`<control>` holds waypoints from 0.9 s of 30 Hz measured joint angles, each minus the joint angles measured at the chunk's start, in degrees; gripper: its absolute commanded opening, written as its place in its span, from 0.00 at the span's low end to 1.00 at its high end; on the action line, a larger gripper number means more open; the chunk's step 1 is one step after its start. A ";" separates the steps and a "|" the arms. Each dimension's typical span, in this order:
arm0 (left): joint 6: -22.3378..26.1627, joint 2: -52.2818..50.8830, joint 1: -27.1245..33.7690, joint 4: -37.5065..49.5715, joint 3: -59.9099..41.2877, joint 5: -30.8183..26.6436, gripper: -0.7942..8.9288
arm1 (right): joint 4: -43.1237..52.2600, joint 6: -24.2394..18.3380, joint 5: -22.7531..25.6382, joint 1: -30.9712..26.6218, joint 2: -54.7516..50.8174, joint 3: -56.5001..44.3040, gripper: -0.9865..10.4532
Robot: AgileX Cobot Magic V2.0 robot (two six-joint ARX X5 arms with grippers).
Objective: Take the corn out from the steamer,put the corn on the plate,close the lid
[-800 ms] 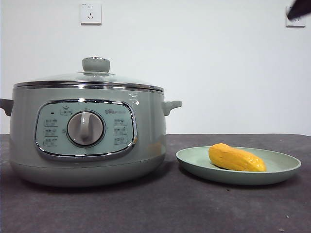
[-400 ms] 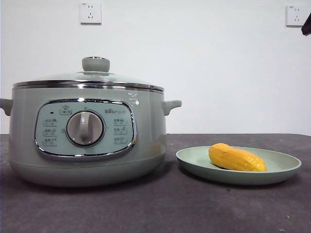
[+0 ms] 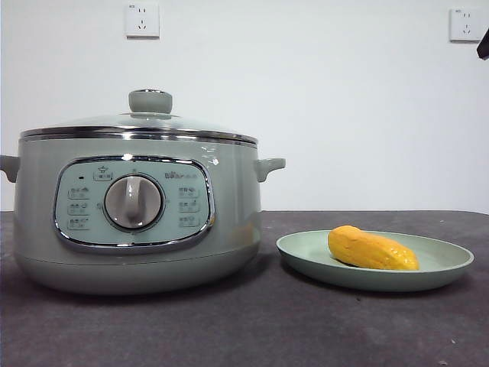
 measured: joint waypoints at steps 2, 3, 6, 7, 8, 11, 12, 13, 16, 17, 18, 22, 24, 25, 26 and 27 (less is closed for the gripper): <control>0.02 0.00 0.00 -0.02 0.00 0.00 0.08 | 0.00 -0.02 0.00 0.00 0.02 0.00 0.09; 0.09 -0.22 0.00 -0.02 0.00 -0.15 0.08 | 0.00 0.00 0.00 0.00 0.02 0.00 0.09; 0.63 -2.73 0.66 -0.02 0.00 -1.16 0.08 | 0.00 0.00 -0.02 0.00 0.02 0.00 0.09; 0.87 -4.17 1.33 -0.11 0.00 -1.25 0.08 | 0.00 -0.02 -0.02 0.00 0.02 0.00 0.09; 1.18 -5.95 2.25 -0.42 0.00 -1.31 0.08 | 0.00 0.00 -0.02 0.00 0.02 0.00 0.09; 1.62 -12.33 5.90 0.28 -0.79 -1.55 0.08 | 0.00 0.00 0.02 0.00 0.02 0.00 0.09; 1.70 -14.27 7.28 1.51 -1.25 -1.55 0.08 | 0.00 0.00 0.04 0.00 0.02 0.00 0.09; 1.77 -15.89 8.68 3.45 -1.99 -1.53 0.08 | 0.00 0.00 0.07 0.00 0.02 0.00 0.09; 2.14 -19.71 13.75 10.29 -6.84 -1.46 0.08 | 0.00 0.00 0.04 0.00 0.02 0.00 0.09; 2.21 -20.46 15.15 11.58 -8.70 -1.46 0.08 | 0.00 0.00 0.04 0.00 0.02 0.00 0.09; 2.21 -21.22 16.63 12.98 -11.08 -1.40 0.08 | 0.00 0.00 0.04 0.00 0.02 0.00 0.09; 2.21 -23.10 20.96 17.57 -20.06 -1.22 0.08 | 0.00 0.00 0.07 0.00 -0.02 0.00 0.09; 2.19 -23.50 22.45 20.50 -24.39 -1.05 0.08 | 0.00 0.00 0.07 0.00 -0.02 0.00 0.09; 2.19 -23.61 23.02 21.77 -26.32 -0.70 0.08 | 0.00 0.00 0.07 0.00 -0.02 0.00 0.09; 2.16 -23.67 23.47 22.80 -27.82 -0.11 0.08 | 0.00 0.00 0.07 0.00 -0.02 0.00 0.09; 2.16 -23.69 23.89 23.71 -29.35 0.57 0.08 | 0.00 0.00 0.04 0.00 -0.02 0.00 0.09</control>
